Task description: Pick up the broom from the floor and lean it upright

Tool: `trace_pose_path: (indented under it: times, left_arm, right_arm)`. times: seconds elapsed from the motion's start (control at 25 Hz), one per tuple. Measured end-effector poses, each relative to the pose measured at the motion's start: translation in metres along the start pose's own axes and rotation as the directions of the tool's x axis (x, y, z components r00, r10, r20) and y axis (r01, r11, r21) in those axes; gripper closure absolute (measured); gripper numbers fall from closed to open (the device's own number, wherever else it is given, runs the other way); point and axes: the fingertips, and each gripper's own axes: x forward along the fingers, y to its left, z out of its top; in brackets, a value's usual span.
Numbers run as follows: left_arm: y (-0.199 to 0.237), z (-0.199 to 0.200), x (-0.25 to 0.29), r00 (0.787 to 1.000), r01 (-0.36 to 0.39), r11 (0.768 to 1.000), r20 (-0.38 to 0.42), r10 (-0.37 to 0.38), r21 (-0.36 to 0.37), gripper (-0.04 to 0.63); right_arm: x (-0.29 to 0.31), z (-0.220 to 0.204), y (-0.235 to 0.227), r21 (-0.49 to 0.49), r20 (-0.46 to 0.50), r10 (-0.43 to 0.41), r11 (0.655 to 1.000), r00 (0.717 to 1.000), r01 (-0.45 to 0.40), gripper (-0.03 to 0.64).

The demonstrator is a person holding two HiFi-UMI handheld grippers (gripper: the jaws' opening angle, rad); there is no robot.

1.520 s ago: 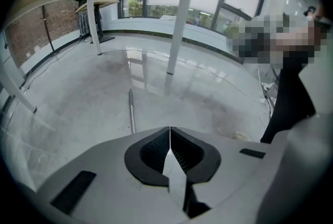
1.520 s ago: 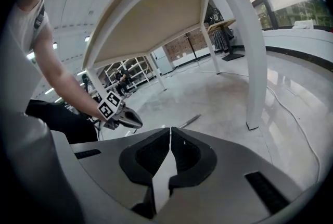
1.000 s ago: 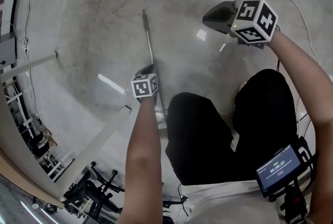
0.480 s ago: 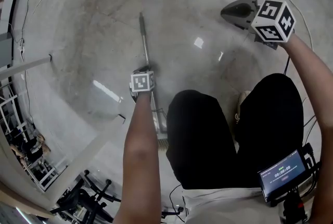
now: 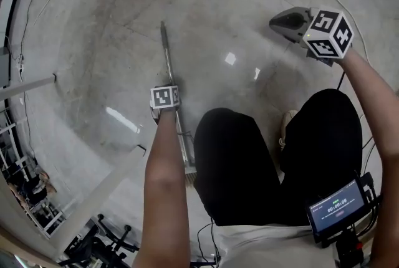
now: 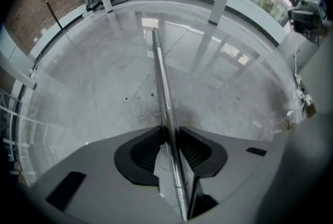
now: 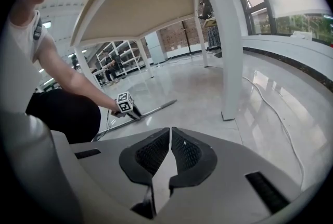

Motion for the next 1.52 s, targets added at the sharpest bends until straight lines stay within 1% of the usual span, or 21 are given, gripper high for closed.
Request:
trace_pose_path:
  times: [0.12, 0.24, 0.32, 0.4, 0.48, 0.56, 0.64, 0.76, 0.96, 1.08, 1.16, 1.24, 1.4, 1.52]
  left_arm:
    - [-0.009, 0.001, 0.0, 0.999, 0.033, 0.999, -0.016, -0.033, -0.009, 0.494]
    - [-0.023, 0.002, -0.011, 0.998, 0.066, 0.998, 0.007, -0.066, -0.009, 0.505]
    - [-0.033, 0.003, -0.023, 0.996, 0.084, 0.996, 0.034, -0.084, 0.006, 0.508]
    - [-0.039, 0.007, -0.037, 0.993, 0.094, 0.995, 0.076, -0.096, 0.021, 0.508]
    - [-0.05, 0.005, -0.054, 0.987, 0.119, 0.992, 0.102, -0.123, 0.045, 0.509]
    - [-0.066, -0.004, -0.084, 0.982, 0.147, 0.987, 0.105, -0.154, 0.071, 0.509]
    - [-0.085, -0.014, -0.133, 0.98, 0.159, 0.983, 0.11, -0.168, 0.09, 0.511]
    - [-0.111, -0.026, -0.205, 0.974, 0.162, 0.978, 0.138, -0.181, 0.133, 0.511]
    - [-0.124, -0.046, -0.257, 0.964, 0.144, 0.969, 0.192, -0.182, 0.2, 0.511]
    - [-0.134, -0.06, -0.309, 0.957, 0.13, 0.968, 0.23, -0.18, 0.217, 0.511]
    - [-0.138, -0.073, -0.347, 0.949, 0.12, 0.968, 0.259, -0.177, 0.221, 0.511]
    - [-0.144, -0.079, -0.37, 0.942, 0.108, 0.968, 0.289, -0.173, 0.228, 0.511]
    - [-0.146, -0.077, -0.386, 0.928, 0.079, 0.97, 0.338, -0.156, 0.23, 0.511]
    - [-0.136, -0.077, -0.41, 0.916, 0.06, 0.978, 0.379, -0.134, 0.202, 0.511]
  right_arm:
    - [0.001, 0.012, 0.011, -0.044, 0.023, 0.019, 0.999, 1.0, -0.018, 0.598]
    - [0.005, 0.021, 0.02, -0.06, 0.04, 0.049, 0.997, 0.998, -0.046, 0.598]
    - [0.01, 0.023, 0.019, -0.033, 0.064, 0.059, 0.998, 0.996, -0.057, 0.598]
    - [0.02, 0.022, 0.017, 0.013, 0.104, 0.062, 0.998, 0.993, -0.064, 0.598]
    - [0.026, 0.016, 0.024, 0.041, 0.131, 0.071, 0.996, 0.989, -0.077, 0.598]
    - [0.017, 0.021, 0.045, 0.034, 0.135, 0.098, 0.994, 0.986, -0.104, 0.598]
    - [-0.013, 0.045, 0.072, 0.024, 0.136, 0.131, 0.99, 0.982, -0.136, 0.598]
    - [-0.062, 0.082, 0.107, 0.035, 0.14, 0.166, 0.984, 0.976, -0.172, 0.598]
    - [-0.08, 0.095, 0.132, 0.084, 0.108, 0.199, 0.974, 0.974, -0.209, 0.598]
    - [-0.101, 0.112, 0.171, 0.094, 0.068, 0.236, 0.966, 0.969, -0.242, 0.598]
    - [-0.112, 0.124, 0.214, 0.063, 0.022, 0.28, 0.958, 0.96, -0.281, 0.598]
    - [-0.114, 0.127, 0.248, 0.014, -0.029, 0.327, 0.945, 0.945, -0.326, 0.598]
    - [-0.104, 0.132, 0.281, -0.042, -0.083, 0.393, 0.917, 0.916, -0.397, 0.598]
    - [-0.103, 0.161, 0.307, -0.093, -0.107, 0.431, 0.893, 0.896, -0.44, 0.598]
